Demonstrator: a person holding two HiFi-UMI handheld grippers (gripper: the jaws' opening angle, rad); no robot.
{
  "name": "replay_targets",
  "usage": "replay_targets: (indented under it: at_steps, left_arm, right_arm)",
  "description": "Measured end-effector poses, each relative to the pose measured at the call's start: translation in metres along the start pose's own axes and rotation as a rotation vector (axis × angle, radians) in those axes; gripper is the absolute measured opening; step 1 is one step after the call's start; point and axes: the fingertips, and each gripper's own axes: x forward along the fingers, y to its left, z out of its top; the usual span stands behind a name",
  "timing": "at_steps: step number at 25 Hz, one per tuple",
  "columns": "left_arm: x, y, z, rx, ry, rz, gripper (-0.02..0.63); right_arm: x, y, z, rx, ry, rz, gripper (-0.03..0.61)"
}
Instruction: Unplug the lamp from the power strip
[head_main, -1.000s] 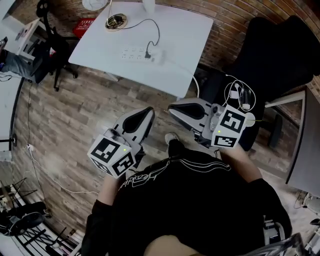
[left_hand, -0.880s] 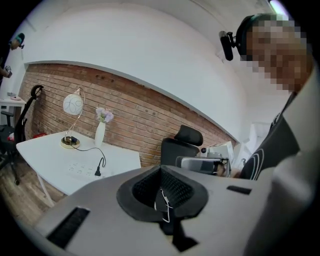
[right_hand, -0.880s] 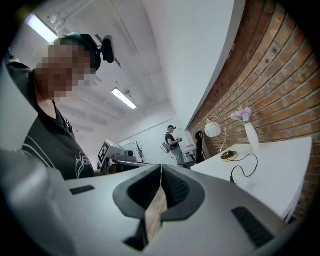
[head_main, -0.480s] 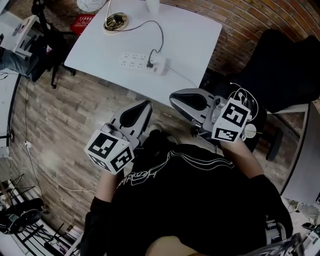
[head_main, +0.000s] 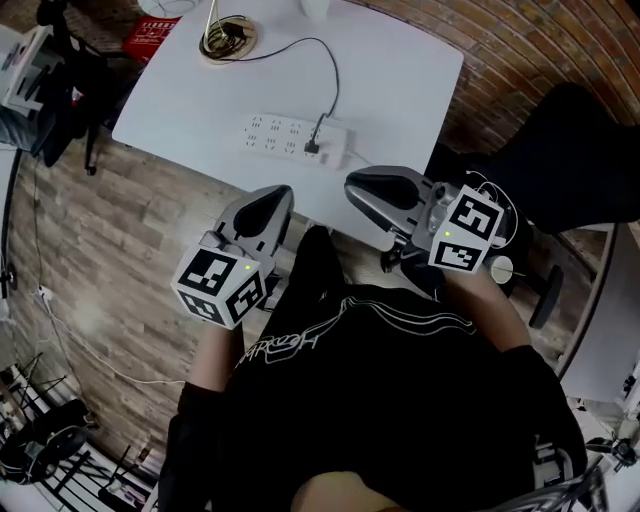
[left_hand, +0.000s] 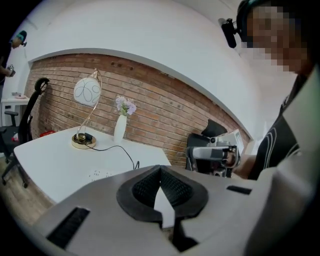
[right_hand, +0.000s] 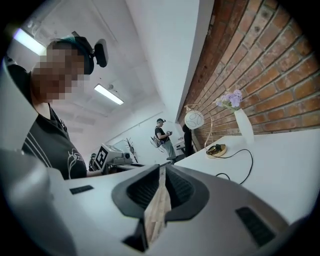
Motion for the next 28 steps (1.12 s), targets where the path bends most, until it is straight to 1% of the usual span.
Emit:
replay_targets:
  at_steps: [4, 5, 6, 8, 10, 13, 17, 20, 23, 26, 28]
  left_arm:
    - [0.024, 0.042, -0.009, -0.007, 0.052, 0.022, 0.002]
    - [0.03, 0.051, -0.012, -0.012, 0.066, 0.029, 0.002]
    - [0.035, 0.06, -0.016, -0.015, 0.08, 0.037, 0.002]
    - [0.047, 0.078, -0.03, -0.016, 0.112, 0.049, 0.002]
    - [0.062, 0.098, -0.044, -0.014, 0.135, 0.054, 0.002]
    - [0.08, 0.12, -0.058, -0.01, 0.159, 0.063, 0.002]
    - [0.09, 0.135, -0.072, 0.002, 0.205, 0.069, 0.002]
    - [0.099, 0.146, -0.077, 0.018, 0.222, 0.075, 0.002]
    - [0.105, 0.157, -0.086, 0.047, 0.246, 0.103, 0.002]
    - [0.107, 0.166, -0.094, 0.078, 0.27, 0.132, 0.002]
    - [0.108, 0.168, -0.095, 0.095, 0.27, 0.136, 0.002]
  right_arm:
    - [0.016, -0.036, -0.009, -0.007, 0.051, -0.034, 0.012]
    - [0.018, -0.044, -0.013, -0.013, 0.069, -0.043, 0.045]
    - [0.02, -0.051, -0.019, -0.018, 0.086, -0.051, 0.061]
    - [0.025, -0.066, -0.033, -0.027, 0.112, -0.067, 0.063]
    - [0.032, -0.086, -0.048, -0.056, 0.133, -0.084, 0.063]
    - [0.044, -0.107, -0.066, -0.096, 0.172, -0.09, 0.083]
    - [0.055, -0.119, -0.084, -0.094, 0.216, -0.098, 0.089]
    - [0.066, -0.126, -0.091, -0.166, 0.266, -0.095, 0.086]
    - [0.075, -0.129, -0.102, -0.233, 0.314, -0.096, 0.084]
    - [0.082, -0.132, -0.11, -0.274, 0.342, -0.1, 0.08]
    - [0.086, -0.133, -0.114, -0.284, 0.352, -0.099, 0.077]
